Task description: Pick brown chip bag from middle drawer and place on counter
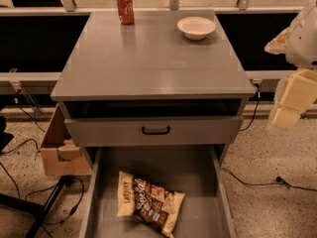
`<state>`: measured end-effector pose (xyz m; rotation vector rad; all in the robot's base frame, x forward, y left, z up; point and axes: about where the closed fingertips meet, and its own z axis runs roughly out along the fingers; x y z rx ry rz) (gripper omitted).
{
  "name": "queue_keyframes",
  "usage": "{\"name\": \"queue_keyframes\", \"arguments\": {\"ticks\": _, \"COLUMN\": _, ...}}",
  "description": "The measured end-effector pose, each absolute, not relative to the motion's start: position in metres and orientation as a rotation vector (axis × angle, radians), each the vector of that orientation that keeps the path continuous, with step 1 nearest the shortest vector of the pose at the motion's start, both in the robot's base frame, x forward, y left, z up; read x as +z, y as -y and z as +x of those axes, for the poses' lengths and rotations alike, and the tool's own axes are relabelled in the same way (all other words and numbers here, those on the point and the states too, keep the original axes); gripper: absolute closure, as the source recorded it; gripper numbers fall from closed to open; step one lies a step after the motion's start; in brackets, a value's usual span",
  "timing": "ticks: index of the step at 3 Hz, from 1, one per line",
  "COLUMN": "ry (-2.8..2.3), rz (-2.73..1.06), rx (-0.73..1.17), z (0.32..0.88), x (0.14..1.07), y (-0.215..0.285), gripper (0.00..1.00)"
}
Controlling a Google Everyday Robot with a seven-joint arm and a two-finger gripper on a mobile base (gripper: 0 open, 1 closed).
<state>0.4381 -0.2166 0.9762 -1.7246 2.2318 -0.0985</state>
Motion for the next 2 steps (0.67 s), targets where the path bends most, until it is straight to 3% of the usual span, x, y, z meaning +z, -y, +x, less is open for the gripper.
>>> {"name": "queue_keyframes", "arguments": {"ticks": 2, "ry": -2.21, "rz": -1.699, "rx": -0.021, "z": 0.436, "x": 0.941, "y": 0.209, "gripper": 0.0}}
